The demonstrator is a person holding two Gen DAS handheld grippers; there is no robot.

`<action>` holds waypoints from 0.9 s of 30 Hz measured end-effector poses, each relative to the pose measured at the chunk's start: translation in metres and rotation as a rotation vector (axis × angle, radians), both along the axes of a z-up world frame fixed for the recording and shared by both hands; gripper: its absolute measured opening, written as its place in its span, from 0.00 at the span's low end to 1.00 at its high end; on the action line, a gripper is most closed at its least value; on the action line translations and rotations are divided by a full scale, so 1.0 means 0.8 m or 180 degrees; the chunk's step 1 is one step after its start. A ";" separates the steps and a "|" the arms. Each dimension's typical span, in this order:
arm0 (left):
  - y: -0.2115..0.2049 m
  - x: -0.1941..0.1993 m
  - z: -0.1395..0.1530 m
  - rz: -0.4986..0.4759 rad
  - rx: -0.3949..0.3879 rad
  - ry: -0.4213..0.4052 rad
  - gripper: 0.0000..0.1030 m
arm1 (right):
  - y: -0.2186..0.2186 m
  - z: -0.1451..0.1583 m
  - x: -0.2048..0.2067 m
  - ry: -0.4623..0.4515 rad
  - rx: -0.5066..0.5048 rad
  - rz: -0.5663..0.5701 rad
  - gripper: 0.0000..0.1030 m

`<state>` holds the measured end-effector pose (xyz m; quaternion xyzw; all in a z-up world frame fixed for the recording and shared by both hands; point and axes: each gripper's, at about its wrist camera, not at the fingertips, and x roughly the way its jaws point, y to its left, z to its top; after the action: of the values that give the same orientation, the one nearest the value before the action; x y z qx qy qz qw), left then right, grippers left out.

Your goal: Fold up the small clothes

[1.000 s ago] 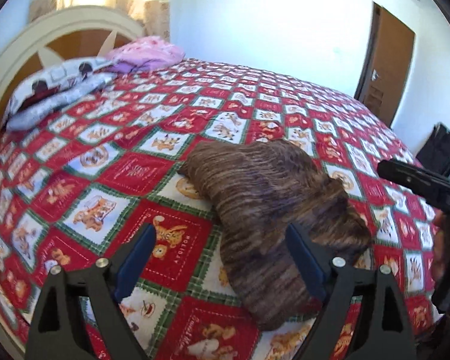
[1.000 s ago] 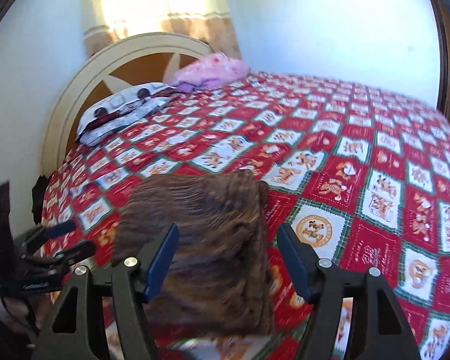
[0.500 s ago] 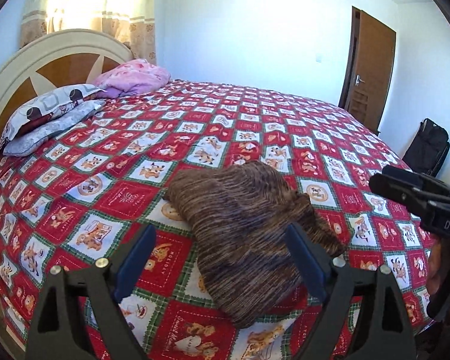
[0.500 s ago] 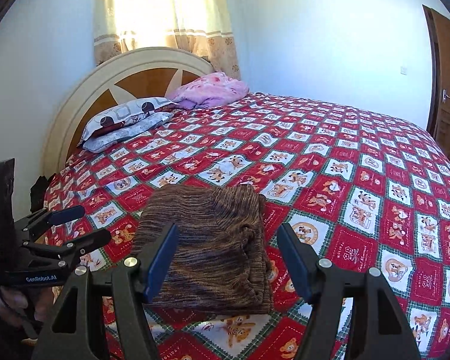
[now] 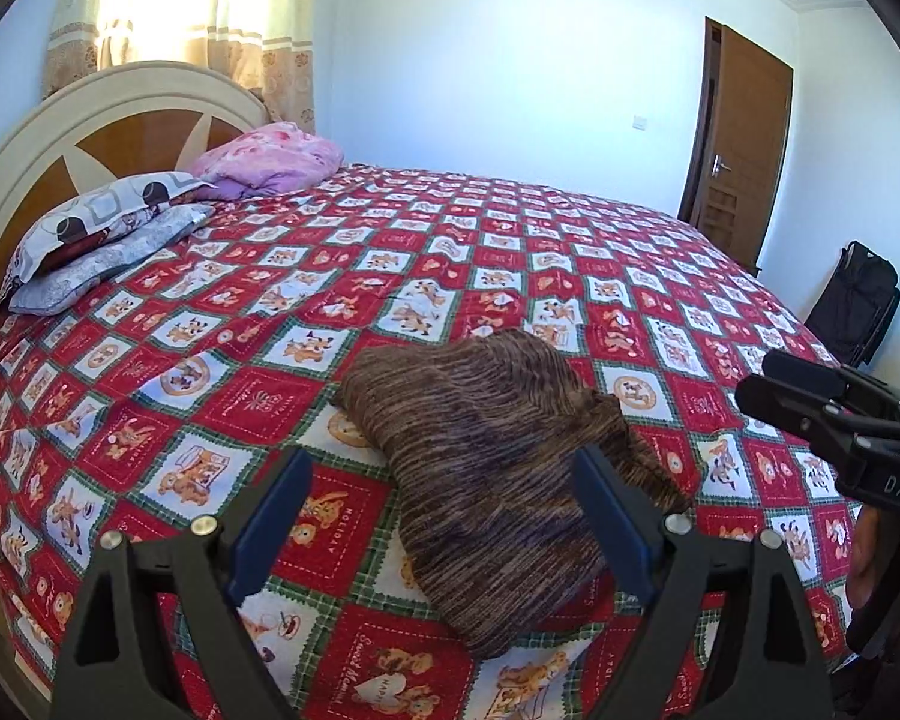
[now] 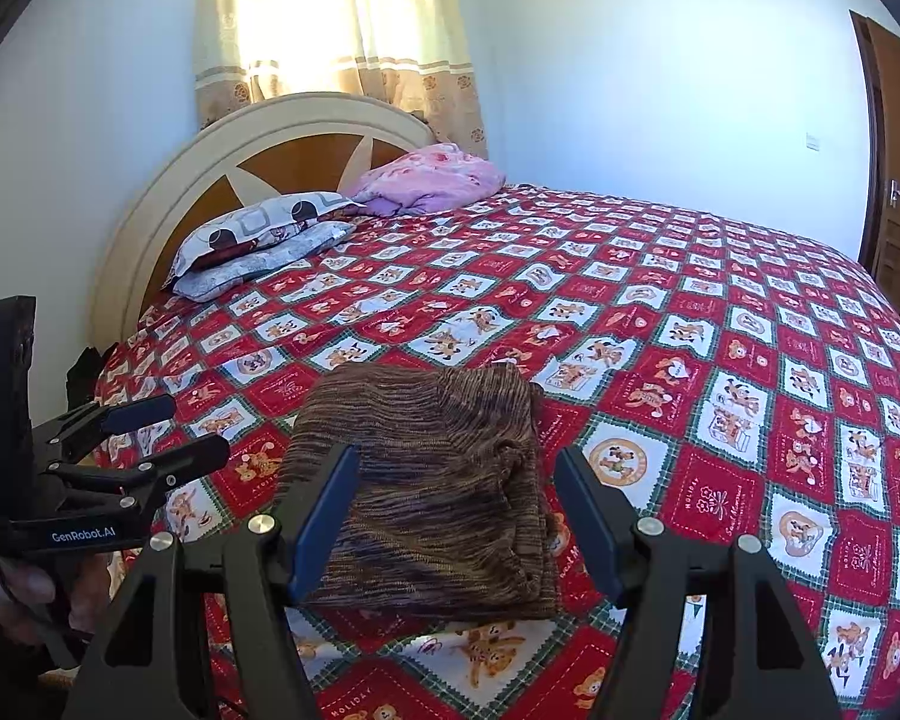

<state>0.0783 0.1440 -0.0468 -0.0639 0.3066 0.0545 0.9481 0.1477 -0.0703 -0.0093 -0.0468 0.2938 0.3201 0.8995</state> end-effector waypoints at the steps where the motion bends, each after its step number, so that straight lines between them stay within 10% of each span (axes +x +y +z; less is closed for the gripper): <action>1: 0.000 0.000 0.000 0.0001 0.0002 0.0000 0.88 | 0.000 0.000 0.000 0.0002 0.0000 0.0001 0.67; 27: 0.006 0.002 0.012 0.0084 0.0134 0.0065 0.92 | -0.005 0.012 -0.011 -0.0095 0.0117 -0.0053 0.67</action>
<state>0.0800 0.1484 -0.0371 -0.0474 0.3143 0.0742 0.9453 0.1387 -0.0740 0.0000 -0.0326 0.2747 0.3173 0.9071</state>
